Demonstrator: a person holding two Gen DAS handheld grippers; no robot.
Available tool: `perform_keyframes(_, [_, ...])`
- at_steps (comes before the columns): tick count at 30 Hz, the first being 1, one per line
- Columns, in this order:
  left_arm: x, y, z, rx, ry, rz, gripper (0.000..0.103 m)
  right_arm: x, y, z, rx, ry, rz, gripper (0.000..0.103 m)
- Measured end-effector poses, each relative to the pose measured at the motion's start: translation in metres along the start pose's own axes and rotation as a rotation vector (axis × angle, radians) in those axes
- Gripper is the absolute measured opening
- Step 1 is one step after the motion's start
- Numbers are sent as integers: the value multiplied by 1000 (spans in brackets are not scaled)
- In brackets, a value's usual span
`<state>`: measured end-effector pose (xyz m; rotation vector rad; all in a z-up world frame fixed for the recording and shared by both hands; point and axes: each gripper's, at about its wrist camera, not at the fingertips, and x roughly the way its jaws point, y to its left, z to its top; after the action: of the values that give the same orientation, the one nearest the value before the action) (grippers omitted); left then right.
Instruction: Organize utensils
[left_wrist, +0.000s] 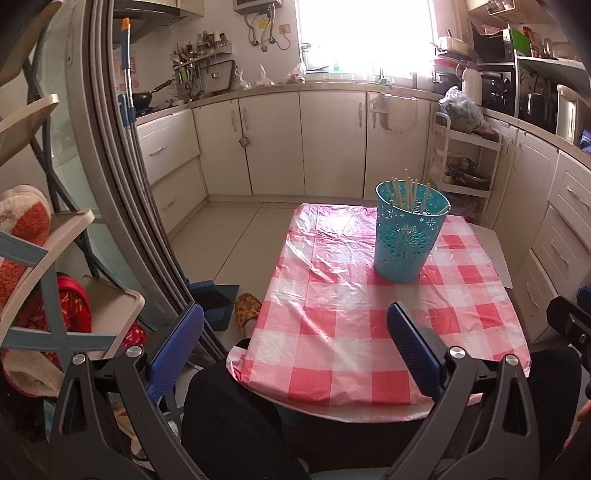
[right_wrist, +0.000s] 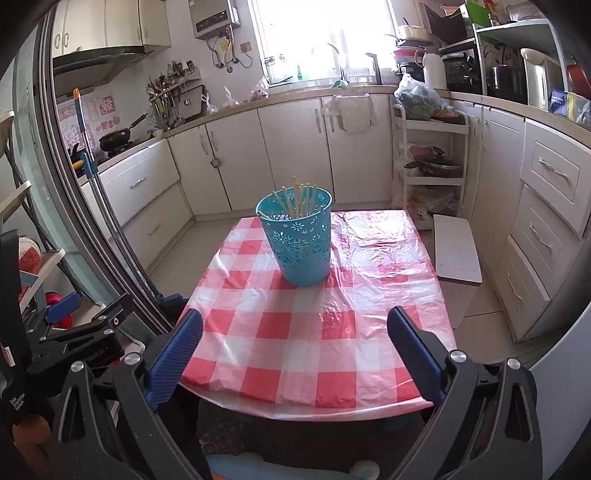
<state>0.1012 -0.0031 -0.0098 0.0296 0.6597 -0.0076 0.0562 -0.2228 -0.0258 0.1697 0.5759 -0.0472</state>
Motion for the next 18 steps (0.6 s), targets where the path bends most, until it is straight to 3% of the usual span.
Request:
perform_keyframes(10, [-48,-3,-21,25,-21,-21,95,-35,9,-29,49,-29,6,96])
perform_keyframes(18, [-72,1,-22,13,-60,-27,95,-56,17,-31,29,-94,4,96])
